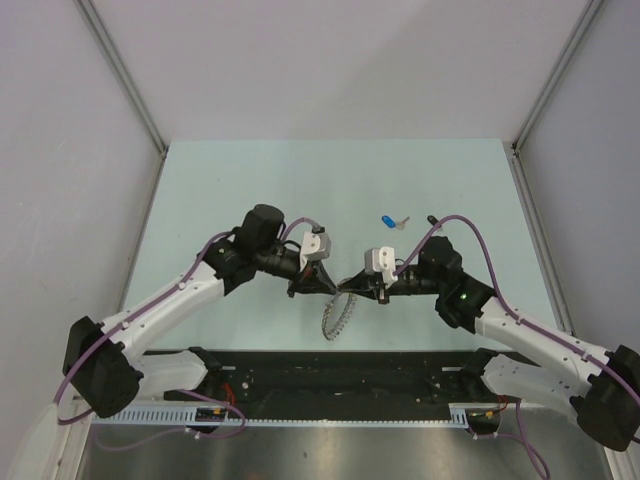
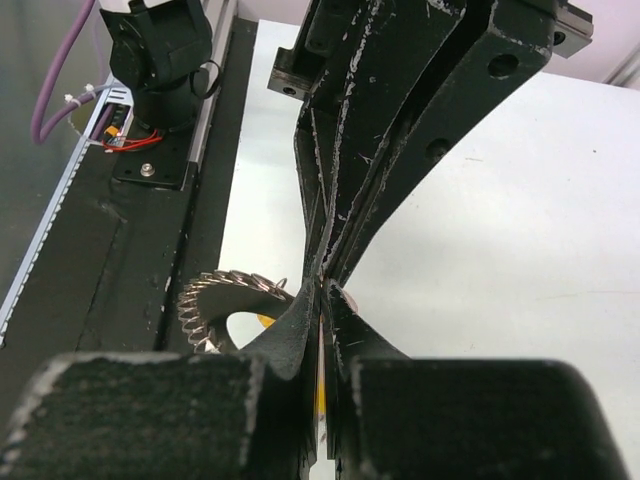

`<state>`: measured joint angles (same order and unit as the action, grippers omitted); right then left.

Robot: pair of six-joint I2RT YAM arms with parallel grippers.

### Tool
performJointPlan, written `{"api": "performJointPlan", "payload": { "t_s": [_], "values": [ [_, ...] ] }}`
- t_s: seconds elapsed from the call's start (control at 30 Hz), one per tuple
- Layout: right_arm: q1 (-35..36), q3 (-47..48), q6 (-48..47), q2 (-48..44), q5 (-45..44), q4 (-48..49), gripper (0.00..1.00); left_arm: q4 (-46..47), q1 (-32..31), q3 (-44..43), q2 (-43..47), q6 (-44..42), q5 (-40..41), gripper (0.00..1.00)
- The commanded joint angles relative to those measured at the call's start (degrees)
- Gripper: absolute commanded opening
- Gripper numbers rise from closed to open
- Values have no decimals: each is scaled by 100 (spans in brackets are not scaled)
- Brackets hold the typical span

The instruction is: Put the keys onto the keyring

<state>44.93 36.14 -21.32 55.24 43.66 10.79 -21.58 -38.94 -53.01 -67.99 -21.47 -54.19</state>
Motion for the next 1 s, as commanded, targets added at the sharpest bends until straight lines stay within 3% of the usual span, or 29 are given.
{"api": "performJointPlan", "payload": {
  "t_s": [0.0, 0.37, 0.7, 0.97],
  "values": [
    [7, 323, -74, -259, -137, 4, 0, -66, -35, -253, 153, -94, 242, 0],
    [-28, 315, -206, -471, -754, -516, 0, 1365, 554, 194, 716, 1258, 603, 0],
    [182, 306, 119, 223, -832, 353, 0, 2816, 607, 783, 1112, 2112, 805, 0],
    [306, 192, 225, 268, -1184, 732, 0, 3195, 607, 951, 1147, 2464, 849, 0]
  ]
}}
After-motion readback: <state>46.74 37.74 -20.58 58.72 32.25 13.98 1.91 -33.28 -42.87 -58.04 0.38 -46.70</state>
